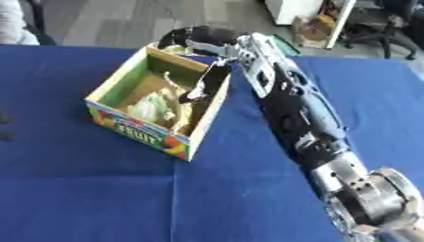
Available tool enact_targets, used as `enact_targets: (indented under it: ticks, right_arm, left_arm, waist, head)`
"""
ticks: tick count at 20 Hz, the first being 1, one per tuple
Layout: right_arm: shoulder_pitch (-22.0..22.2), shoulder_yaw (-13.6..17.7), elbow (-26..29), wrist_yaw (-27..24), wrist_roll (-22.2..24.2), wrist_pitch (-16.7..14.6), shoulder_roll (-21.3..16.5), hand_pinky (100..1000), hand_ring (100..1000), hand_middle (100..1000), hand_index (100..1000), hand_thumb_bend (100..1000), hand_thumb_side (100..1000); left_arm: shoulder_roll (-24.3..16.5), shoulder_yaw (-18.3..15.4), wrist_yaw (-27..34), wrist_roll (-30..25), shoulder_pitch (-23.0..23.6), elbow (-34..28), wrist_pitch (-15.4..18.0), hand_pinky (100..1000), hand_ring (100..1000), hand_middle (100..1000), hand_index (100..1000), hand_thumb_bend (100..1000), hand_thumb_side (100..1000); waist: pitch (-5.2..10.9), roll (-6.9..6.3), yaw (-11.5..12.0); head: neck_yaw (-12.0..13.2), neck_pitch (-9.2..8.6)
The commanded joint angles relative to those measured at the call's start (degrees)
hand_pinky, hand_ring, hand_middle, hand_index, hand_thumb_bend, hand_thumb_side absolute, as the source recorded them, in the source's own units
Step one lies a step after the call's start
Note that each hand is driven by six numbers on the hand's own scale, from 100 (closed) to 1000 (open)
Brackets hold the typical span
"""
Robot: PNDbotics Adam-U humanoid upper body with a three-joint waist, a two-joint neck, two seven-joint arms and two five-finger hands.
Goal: Pick up objects on the table and place them in the box.
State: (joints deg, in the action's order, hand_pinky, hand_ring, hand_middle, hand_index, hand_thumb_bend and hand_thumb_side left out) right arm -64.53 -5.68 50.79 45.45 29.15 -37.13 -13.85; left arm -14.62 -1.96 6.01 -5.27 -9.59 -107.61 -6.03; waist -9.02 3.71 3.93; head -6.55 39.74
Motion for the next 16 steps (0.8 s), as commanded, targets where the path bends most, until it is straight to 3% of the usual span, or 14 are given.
enact_targets:
  ticks: [1, 5, 8, 9, 10, 13, 14, 16]
  right_arm:
    - [-1.2, 1.9, 1.4, -1.4, 15.9, -14.8, -3.2, 834, 931, 936, 988, 598, 307]
    - [-0.3, 6.0, -1.0, 0.4, 13.0, -14.8, -6.2, 826, 923, 918, 978, 577, 295]
    - [0.3, 10.1, -3.9, 3.8, 7.2, -14.7, -8.9, 821, 920, 907, 969, 556, 287]
    - [0.5, 11.3, -5.0, 5.5, 4.8, -14.0, -9.8, 817, 916, 902, 965, 556, 185]
    - [0.6, 12.2, -6.1, 7.3, 2.1, -13.0, -10.4, 815, 914, 896, 960, 539, 279]
    - [1.2, 14.2, -9.4, 12.6, -7.3, -8.3, -11.9, 809, 907, 878, 946, 527, 238]
    - [1.4, 14.6, -10.5, 14.2, -10.7, -6.4, -12.3, 808, 906, 874, 943, 521, 282]
    - [1.8, 14.8, -12.9, 17.0, -16.4, -3.5, -12.7, 806, 904, 868, 940, 518, 287]
  left_arm:
    - [-1.1, -0.6, -0.3, 0.1, -0.4, -0.7, 0.0, 597, 728, 561, 662, 324, 469]
    - [-1.1, -0.8, -0.4, 0.3, -0.4, -0.8, 0.0, 597, 727, 561, 662, 324, 470]
    - [-1.2, -0.9, -0.5, 0.4, -0.3, -0.8, 0.0, 597, 727, 561, 662, 323, 471]
    - [-1.2, -0.9, -0.5, 0.4, -0.3, -0.8, 0.0, 597, 727, 561, 662, 323, 471]
    - [-1.2, -0.9, -0.5, 0.4, -0.3, -0.8, 0.0, 597, 726, 561, 662, 322, 471]
    - [-1.2, -1.0, -0.6, 0.5, -0.2, -0.9, 0.1, 597, 726, 561, 662, 321, 471]
    - [-1.2, -1.0, -0.6, 0.5, -0.2, -0.9, 0.1, 597, 726, 561, 662, 321, 471]
    - [-1.2, -0.9, -0.6, 0.5, -0.2, -0.9, 0.1, 597, 726, 561, 663, 320, 471]
  waist:
    - [1.00, -0.22, -0.2]
    - [0.86, -0.20, -0.5]
    - [0.71, -0.22, -0.8]
    - [0.66, -0.26, -0.9]
    - [0.62, -0.30, -1.0]
    - [0.48, -0.50, -1.1]
    - [0.44, -0.57, -1.1]
    - [0.37, -0.70, -1.0]
  head:
    - [0.4, -0.37]
    - [0.9, -0.55]
    - [1.1, -0.65]
    - [1.2, -0.68]
    - [1.2, -0.72]
    - [1.2, -0.82]
    - [1.1, -0.87]
    - [1.1, -0.95]
